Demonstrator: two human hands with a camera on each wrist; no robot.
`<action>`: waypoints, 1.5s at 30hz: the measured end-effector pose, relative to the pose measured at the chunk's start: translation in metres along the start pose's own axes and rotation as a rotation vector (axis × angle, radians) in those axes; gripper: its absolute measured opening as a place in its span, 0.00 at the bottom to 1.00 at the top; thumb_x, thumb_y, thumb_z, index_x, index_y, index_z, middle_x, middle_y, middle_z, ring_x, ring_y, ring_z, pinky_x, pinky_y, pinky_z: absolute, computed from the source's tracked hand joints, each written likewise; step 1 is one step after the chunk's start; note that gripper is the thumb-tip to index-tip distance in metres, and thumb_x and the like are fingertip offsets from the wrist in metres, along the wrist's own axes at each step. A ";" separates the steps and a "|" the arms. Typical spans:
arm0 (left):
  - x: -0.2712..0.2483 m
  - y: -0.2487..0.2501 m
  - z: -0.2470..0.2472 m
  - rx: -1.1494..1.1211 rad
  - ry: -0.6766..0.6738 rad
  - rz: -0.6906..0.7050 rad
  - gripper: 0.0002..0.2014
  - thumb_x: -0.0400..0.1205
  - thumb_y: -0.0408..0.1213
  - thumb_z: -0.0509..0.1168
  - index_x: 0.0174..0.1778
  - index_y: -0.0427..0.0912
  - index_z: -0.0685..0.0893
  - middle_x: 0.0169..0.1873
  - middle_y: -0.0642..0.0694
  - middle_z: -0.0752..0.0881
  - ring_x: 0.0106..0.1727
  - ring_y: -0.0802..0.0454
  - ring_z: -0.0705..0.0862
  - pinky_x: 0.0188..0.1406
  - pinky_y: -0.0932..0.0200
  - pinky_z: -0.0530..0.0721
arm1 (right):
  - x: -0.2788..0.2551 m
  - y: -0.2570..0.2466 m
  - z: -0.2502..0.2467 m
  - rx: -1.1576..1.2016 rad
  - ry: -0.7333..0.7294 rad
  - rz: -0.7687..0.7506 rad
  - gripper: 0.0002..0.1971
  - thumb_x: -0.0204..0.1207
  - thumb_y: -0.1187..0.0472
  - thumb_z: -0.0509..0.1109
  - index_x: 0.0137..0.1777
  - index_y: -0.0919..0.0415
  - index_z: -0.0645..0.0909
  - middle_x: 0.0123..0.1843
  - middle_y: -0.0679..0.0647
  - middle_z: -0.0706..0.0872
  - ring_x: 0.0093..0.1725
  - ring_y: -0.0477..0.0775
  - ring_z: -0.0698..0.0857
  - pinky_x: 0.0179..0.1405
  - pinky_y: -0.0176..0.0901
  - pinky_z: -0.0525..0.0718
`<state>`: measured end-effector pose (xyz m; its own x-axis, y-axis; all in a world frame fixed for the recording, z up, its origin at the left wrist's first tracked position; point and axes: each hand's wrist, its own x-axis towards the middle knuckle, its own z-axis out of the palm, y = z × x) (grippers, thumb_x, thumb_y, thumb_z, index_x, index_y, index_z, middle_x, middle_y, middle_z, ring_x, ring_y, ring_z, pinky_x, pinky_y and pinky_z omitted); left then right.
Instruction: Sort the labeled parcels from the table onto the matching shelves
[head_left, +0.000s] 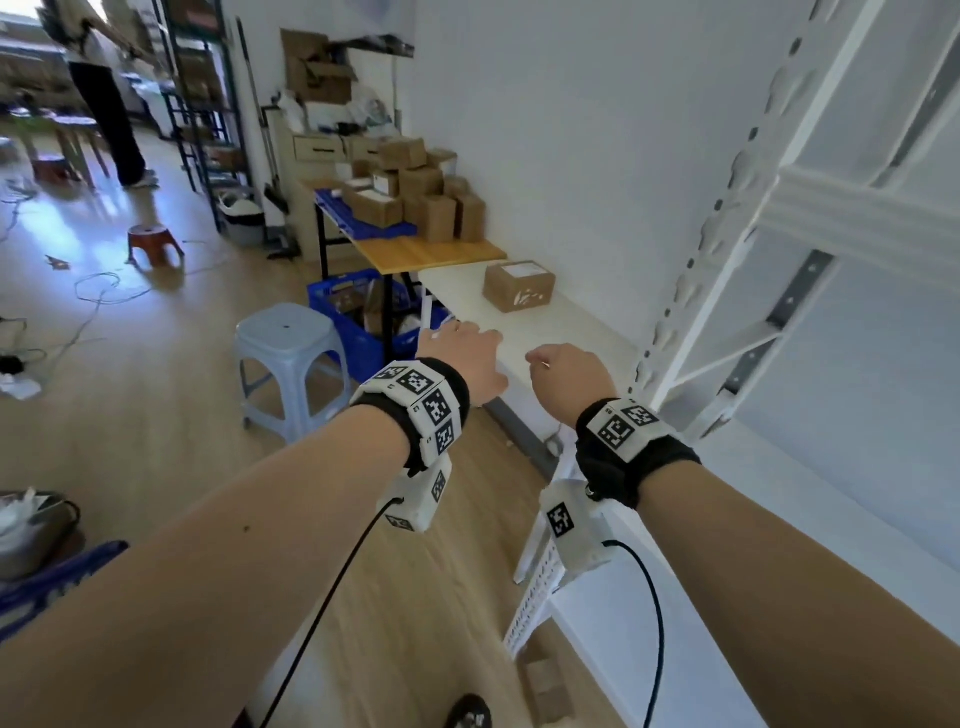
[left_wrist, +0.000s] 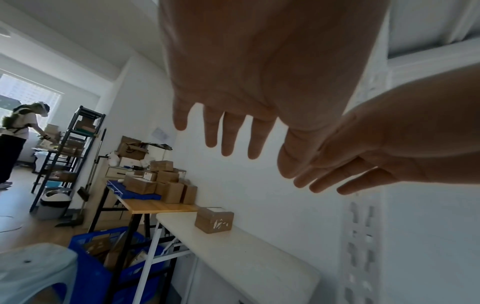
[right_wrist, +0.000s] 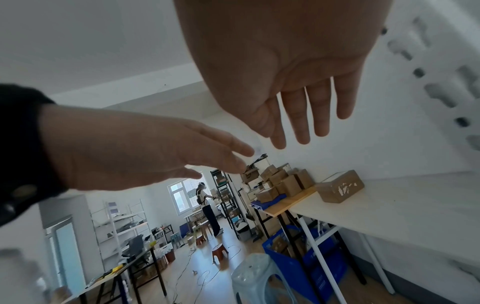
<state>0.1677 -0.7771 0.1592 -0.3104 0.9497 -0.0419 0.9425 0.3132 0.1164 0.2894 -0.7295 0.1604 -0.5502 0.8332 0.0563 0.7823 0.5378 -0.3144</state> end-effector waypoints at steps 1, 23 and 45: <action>0.018 -0.005 0.001 -0.005 -0.008 -0.003 0.30 0.81 0.48 0.60 0.81 0.48 0.67 0.78 0.40 0.71 0.80 0.39 0.66 0.76 0.37 0.63 | 0.020 0.004 0.003 0.013 0.007 0.002 0.19 0.83 0.65 0.53 0.65 0.67 0.83 0.69 0.63 0.83 0.67 0.64 0.80 0.66 0.51 0.78; 0.396 -0.119 -0.003 -0.065 -0.154 0.050 0.32 0.82 0.48 0.58 0.85 0.50 0.61 0.83 0.43 0.66 0.83 0.41 0.64 0.79 0.39 0.61 | 0.402 0.026 0.048 0.085 -0.104 0.211 0.21 0.79 0.69 0.56 0.69 0.64 0.81 0.73 0.61 0.80 0.71 0.63 0.79 0.67 0.48 0.76; 0.707 -0.194 0.003 -0.291 -0.243 0.396 0.30 0.82 0.48 0.62 0.82 0.46 0.68 0.80 0.44 0.71 0.79 0.43 0.71 0.76 0.44 0.70 | 0.643 0.056 0.091 0.096 0.018 0.569 0.19 0.80 0.66 0.57 0.63 0.56 0.85 0.71 0.55 0.83 0.67 0.58 0.82 0.63 0.44 0.77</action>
<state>-0.2345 -0.1661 0.1044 0.1308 0.9779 -0.1631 0.8976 -0.0469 0.4383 -0.0475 -0.1754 0.0924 -0.0451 0.9904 -0.1307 0.9229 -0.0088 -0.3850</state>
